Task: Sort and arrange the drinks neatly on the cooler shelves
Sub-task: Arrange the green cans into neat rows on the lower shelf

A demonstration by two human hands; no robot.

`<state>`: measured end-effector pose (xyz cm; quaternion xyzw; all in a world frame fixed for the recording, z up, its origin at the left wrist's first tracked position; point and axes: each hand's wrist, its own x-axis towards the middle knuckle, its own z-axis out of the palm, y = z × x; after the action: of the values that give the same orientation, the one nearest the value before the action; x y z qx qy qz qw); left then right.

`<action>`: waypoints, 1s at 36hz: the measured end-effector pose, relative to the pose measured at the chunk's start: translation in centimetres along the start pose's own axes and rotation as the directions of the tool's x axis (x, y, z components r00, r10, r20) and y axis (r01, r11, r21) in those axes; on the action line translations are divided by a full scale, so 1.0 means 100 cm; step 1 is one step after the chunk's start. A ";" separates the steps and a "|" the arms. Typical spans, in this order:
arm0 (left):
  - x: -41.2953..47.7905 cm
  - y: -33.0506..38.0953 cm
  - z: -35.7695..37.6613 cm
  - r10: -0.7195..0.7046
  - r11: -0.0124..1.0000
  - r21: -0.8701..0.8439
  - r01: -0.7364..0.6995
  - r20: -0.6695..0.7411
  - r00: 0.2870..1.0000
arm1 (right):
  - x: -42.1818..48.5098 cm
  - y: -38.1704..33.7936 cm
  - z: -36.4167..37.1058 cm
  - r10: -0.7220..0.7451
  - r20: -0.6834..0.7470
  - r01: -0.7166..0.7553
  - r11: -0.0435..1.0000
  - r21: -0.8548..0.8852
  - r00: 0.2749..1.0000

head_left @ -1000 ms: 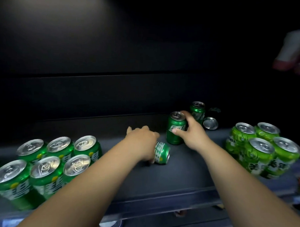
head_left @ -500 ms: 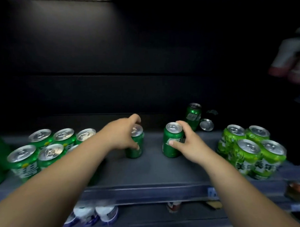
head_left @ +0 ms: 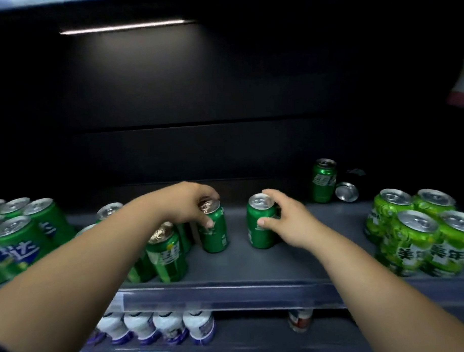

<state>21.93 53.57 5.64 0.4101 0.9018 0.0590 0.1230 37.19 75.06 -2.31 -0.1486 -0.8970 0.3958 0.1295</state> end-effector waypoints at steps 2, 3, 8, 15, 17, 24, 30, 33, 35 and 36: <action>0.004 -0.007 0.000 0.011 1.000 -0.005 -0.011 -0.006 1.000 | 0.001 -0.006 0.007 0.006 0.007 -0.006 1.000 0.000 1.000; 0.006 -0.011 0.000 0.017 1.000 -0.011 -0.017 -0.012 1.000 | 0.002 -0.008 0.011 0.009 0.008 -0.009 1.000 -0.001 1.000; 0.011 -0.033 0.002 0.070 0.991 -0.114 -0.071 -0.009 0.997 | 0.008 -0.019 0.031 0.005 0.012 -0.005 1.000 -0.003 1.000; 0.009 -0.046 0.022 0.082 0.966 -0.234 -0.106 -0.112 0.990 | 0.011 -0.028 0.050 0.019 0.012 -0.020 0.998 0.053 1.000; 0.010 -0.048 0.022 0.077 0.965 -0.241 -0.106 -0.129 0.989 | 0.011 -0.031 0.051 0.027 0.004 -0.027 0.998 0.057 1.000; 0.010 -0.049 0.024 0.100 0.959 -0.249 -0.136 -0.150 0.984 | 0.009 -0.039 0.054 0.036 -0.012 -0.036 0.998 0.052 0.999; 0.013 -0.052 0.024 0.053 0.956 -0.277 -0.094 -0.152 0.987 | 0.009 -0.050 0.069 0.062 -0.166 -0.072 0.996 -0.050 0.984; 0.011 -0.050 0.024 0.033 0.954 -0.291 -0.076 -0.152 0.988 | 0.009 -0.051 0.065 0.065 -0.077 -0.064 0.998 0.024 0.995; 0.010 -0.050 0.023 0.033 0.949 -0.305 -0.079 -0.153 0.988 | 0.009 -0.047 0.060 0.029 -0.024 -0.026 0.995 0.098 0.999; 0.010 -0.050 0.023 0.035 0.947 -0.310 -0.082 -0.154 0.987 | 0.009 -0.045 0.057 0.000 -0.020 0.003 0.994 0.113 1.000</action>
<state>18.35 51.05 2.23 0.4065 0.8747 0.2359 0.1186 33.62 68.63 -2.55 -0.1444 -0.8717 0.4445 0.1471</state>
